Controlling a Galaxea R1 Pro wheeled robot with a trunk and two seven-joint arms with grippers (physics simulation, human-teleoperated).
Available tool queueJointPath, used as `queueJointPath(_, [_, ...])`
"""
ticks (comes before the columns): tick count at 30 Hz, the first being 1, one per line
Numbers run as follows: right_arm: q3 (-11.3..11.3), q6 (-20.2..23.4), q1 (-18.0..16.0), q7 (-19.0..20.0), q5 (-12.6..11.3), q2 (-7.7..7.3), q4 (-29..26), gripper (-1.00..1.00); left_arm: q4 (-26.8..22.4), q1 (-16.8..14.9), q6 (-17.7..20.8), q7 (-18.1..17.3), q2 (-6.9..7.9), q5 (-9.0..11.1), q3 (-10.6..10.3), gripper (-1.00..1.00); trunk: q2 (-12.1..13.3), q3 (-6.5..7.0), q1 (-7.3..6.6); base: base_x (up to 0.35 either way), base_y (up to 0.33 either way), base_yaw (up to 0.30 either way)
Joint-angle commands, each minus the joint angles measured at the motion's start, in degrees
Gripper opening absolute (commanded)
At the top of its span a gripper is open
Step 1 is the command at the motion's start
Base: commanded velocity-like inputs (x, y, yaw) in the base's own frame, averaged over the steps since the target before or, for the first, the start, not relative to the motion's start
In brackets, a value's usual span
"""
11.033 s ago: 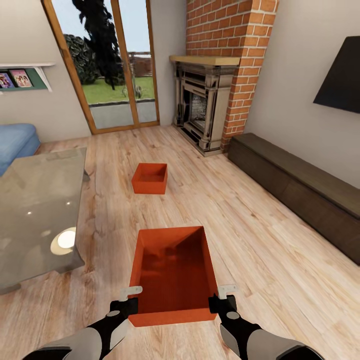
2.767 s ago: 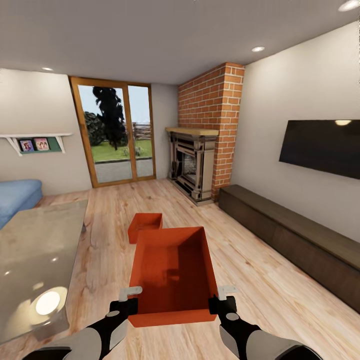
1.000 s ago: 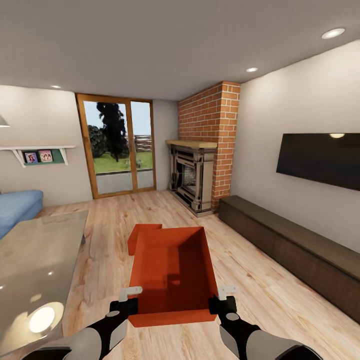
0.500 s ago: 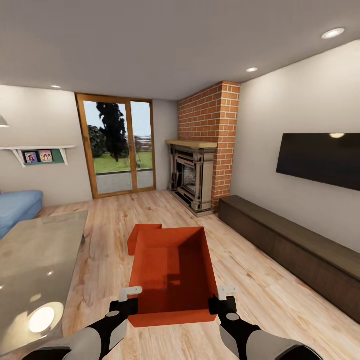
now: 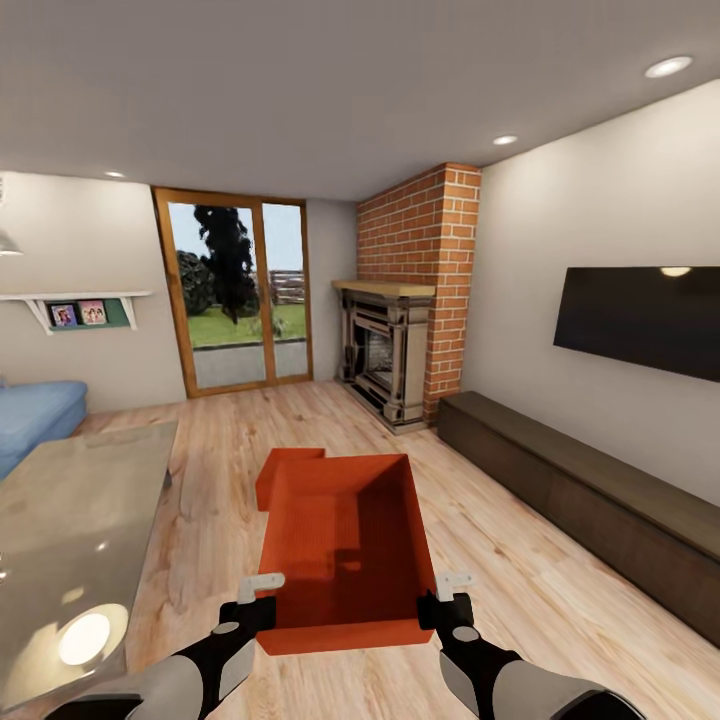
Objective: Move the two storage containers from the living room to the garage. In the garage, place one container on the floor and stack the other container on top of it (either order is fine).
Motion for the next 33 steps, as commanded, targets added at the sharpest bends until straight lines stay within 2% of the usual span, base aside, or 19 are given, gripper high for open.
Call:
queueJointPath(1, [-1.9, -0.1, -0.1, 0.4, -0.2, 0.19, -1.0, -1.00, 0.1, 0.0, -0.3, 0.0, -0.01, 0.7, -0.2, -1.00, -0.1, -0.04, 0.01, 0.000, 0.000, 0.160])
queueJointPath(33, [-1.9, -0.1, -0.1, 0.4, -0.1, 0.19, -1.0, -1.00, 0.1, 0.0, -0.3, 0.0, -0.01, 0.7, -0.2, -1.00, -0.1, 0.18, 0.01, 0.000, 0.000, 0.286])
